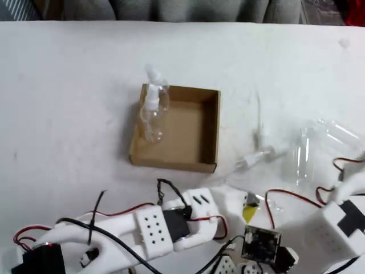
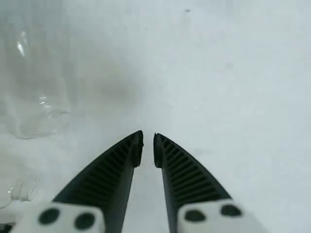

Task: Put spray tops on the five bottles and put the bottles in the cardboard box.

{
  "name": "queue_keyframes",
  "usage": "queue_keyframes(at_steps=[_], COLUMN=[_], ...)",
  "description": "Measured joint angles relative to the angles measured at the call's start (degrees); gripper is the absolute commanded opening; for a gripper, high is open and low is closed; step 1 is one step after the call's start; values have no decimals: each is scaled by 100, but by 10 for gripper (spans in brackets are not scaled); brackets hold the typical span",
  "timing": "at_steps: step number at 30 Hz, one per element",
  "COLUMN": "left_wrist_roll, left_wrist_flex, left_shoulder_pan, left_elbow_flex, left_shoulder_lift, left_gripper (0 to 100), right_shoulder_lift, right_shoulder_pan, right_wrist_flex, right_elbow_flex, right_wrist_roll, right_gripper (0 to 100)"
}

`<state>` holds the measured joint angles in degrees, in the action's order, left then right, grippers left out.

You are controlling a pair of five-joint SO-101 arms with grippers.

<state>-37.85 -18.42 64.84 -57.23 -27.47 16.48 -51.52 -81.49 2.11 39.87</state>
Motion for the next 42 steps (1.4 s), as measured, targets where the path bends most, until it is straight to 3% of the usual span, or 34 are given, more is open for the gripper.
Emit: queue_keyframes(at_steps=[10,15,18,23,34,40,42], left_wrist_roll=[132,1073,1468,1503,-9,-185,-185], left_wrist_flex=[387,369,35,-563,-1345,-1890,-2066], left_shoulder_pan=[-246,-624,-756,-782,-607,-440,-431], left_elbow_flex=[-158,44,334,747,1793,2277,2356], left_shoulder_lift=[0,0,0,281,2048,2048,2048], left_gripper=[21,21,24,24,37,265,294], right_shoulder_lift=[1785,2488,2787,3121,3508,3648,3648], right_shoulder_pan=[-949,-1389,-1609,-1732,-1732,-1732,-1732], right_wrist_flex=[-545,-1222,-1512,-1556,-1556,-1556,-1556], right_elbow_flex=[2716,4738,5899,6769,6884,6884,6884], right_wrist_roll=[79,79,79,105,624,712,712], right_gripper=[15,15,15,15,15,15,15])
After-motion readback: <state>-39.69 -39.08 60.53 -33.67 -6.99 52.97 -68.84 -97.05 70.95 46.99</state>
